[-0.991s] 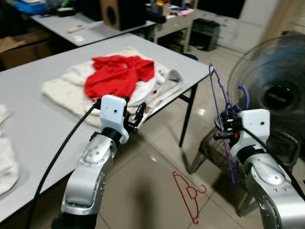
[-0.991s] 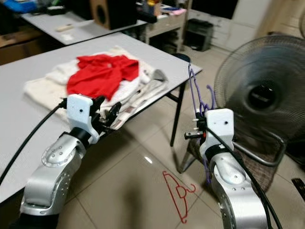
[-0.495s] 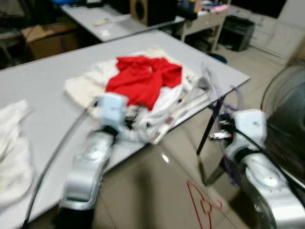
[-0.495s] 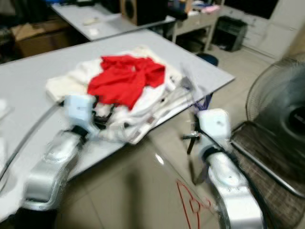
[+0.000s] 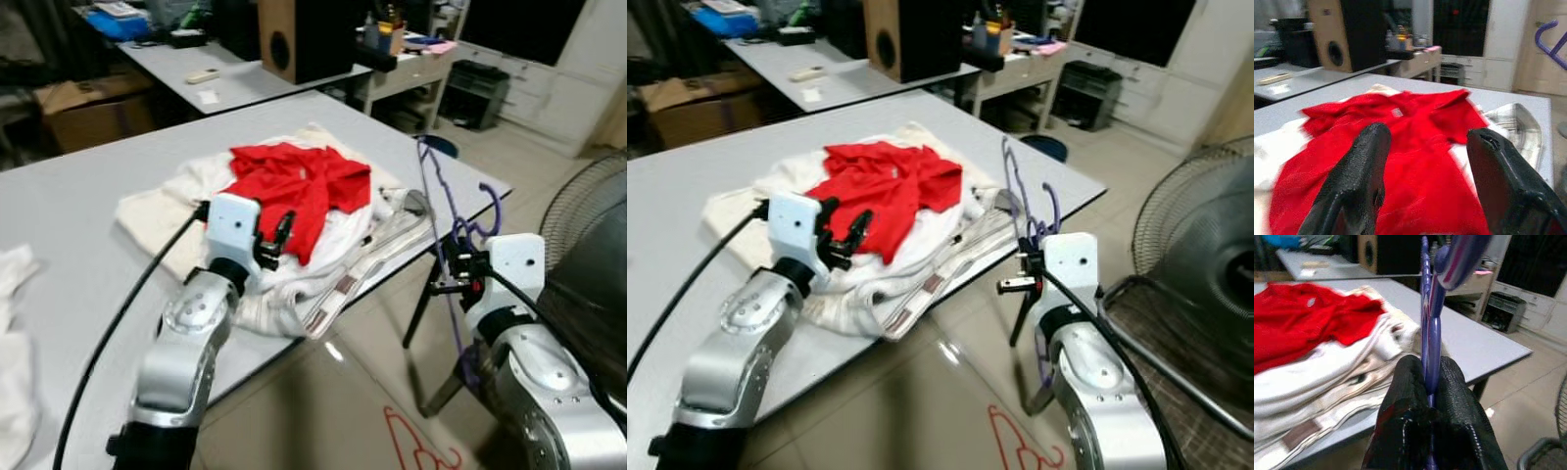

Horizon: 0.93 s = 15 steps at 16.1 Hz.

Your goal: Hang hanger

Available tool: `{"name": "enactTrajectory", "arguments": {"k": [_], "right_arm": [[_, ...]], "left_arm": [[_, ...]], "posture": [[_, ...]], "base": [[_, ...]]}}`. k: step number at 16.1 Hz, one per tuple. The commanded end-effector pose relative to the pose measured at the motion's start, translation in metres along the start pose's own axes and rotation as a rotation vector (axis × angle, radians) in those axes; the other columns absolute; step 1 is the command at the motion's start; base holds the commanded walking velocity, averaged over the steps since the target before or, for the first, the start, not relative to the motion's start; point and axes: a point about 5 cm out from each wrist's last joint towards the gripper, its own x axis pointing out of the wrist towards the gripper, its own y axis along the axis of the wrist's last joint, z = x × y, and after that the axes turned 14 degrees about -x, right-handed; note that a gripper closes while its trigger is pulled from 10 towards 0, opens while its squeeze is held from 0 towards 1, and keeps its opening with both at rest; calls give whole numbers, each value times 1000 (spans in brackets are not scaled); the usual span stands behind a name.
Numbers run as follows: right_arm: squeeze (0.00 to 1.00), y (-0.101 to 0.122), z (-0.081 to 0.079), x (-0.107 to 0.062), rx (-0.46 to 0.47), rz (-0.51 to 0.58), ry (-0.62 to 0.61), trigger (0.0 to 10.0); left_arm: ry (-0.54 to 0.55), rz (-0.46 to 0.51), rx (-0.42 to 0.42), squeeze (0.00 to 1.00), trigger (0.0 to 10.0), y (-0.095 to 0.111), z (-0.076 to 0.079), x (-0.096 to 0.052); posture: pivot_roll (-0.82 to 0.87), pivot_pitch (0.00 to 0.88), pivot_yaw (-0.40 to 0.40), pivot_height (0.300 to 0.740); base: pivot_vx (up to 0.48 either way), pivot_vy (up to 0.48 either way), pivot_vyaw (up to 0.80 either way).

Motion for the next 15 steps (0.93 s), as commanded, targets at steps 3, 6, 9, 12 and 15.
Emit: {"name": "enactTrajectory", "arguments": {"k": [3, 6, 9, 12, 15], "right_arm": [[0, -4, 13, -4, -24, -12, -41, 10000], [0, -3, 13, -5, -41, 6, 34, 10000], [0, -1, 17, -12, -34, 41, 156, 10000], [0, 0, 18, -15, -43, 60, 242, 10000], [0, 0, 16, -19, -46, 70, 320, 10000]], "left_arm": [[-87, -13, 30, 0, 10000, 1, 13, 7], [-66, -43, 85, 0, 10000, -1, 7, 13], [-77, -72, 146, 0, 10000, -1, -2, 18], [-87, -123, 192, 1000, 10000, -1, -9, 21], [-146, -199, 146, 0, 10000, -6, -11, 24]], "posture": [[-27, 24, 21, 740], [-26, 33, 28, 740], [-26, 41, 33, 740], [-26, 43, 38, 740], [-29, 38, 40, 740]], "base": [[341, 0, -517], [94, 0, 0], [0, 0, 0], [0, 0, 0], [0, 0, 0]]}}
